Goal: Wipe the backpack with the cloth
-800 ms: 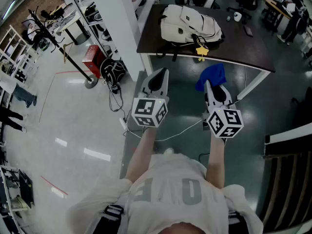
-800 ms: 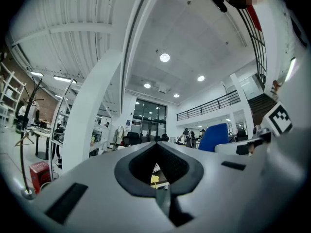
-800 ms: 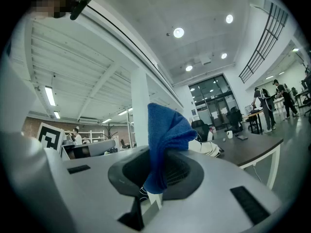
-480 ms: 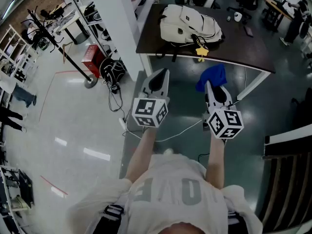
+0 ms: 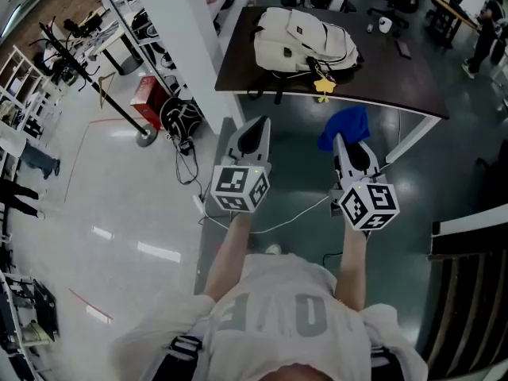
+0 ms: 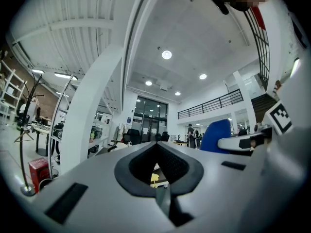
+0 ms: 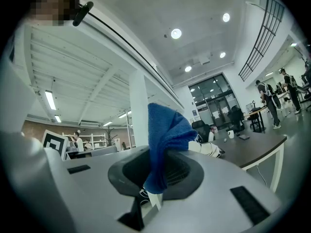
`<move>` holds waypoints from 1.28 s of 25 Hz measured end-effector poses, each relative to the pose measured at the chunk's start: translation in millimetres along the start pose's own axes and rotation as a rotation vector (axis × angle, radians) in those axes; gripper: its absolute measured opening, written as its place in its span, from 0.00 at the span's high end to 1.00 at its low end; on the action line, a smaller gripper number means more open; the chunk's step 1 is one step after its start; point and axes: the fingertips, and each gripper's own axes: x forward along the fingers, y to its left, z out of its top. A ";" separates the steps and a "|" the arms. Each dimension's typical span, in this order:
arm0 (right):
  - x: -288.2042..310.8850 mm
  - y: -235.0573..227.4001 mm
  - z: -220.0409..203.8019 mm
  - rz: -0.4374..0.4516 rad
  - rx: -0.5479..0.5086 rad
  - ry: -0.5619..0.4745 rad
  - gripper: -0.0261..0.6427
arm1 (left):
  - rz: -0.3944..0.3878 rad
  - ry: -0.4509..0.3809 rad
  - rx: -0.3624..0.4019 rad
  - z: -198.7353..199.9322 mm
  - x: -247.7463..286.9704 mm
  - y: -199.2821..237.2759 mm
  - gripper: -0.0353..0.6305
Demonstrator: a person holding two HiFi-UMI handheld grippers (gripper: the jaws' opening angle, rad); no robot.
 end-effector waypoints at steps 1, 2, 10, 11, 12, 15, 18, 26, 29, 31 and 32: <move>0.0 -4.1 -0.8 0.004 0.006 -0.002 0.90 | 0.000 0.003 0.006 -3.6 3.7 -0.9 0.94; -0.2 -7.9 -1.9 0.007 0.013 -0.003 0.90 | 0.002 0.008 0.012 -7.1 7.0 -1.3 0.94; 12.1 -33.6 -15.9 0.038 0.061 0.043 0.90 | 0.045 0.015 0.015 -12.0 28.0 0.3 0.94; 18.1 -35.4 -18.4 0.044 0.063 0.048 0.90 | 0.047 0.016 0.016 -13.8 33.2 3.0 0.94; 24.7 -37.2 -20.5 0.050 0.063 0.053 0.90 | 0.048 0.018 0.014 -16.2 38.9 6.1 0.94; 50.6 -44.5 -25.0 0.066 0.057 0.062 0.90 | 0.046 0.017 0.015 -24.3 60.7 18.8 0.94; 87.7 -54.4 -31.6 0.074 0.051 0.077 0.90 | 0.055 0.024 0.022 -35.0 90.5 42.8 0.94; 227.4 -80.5 -37.3 0.072 0.058 0.110 0.90 | -0.002 0.021 0.005 -47.9 195.9 126.0 0.94; 279.7 -96.0 -40.1 0.056 0.073 0.111 0.90 | 0.005 0.035 -0.029 -57.5 235.7 165.6 0.94; 306.6 -108.7 -42.1 0.038 0.091 0.112 0.90 | -0.005 0.042 -0.021 -59.8 262.2 182.6 0.94; 317.9 -112.4 -44.0 0.037 0.095 0.116 0.90 | -0.006 0.043 -0.018 -60.4 273.2 190.1 0.94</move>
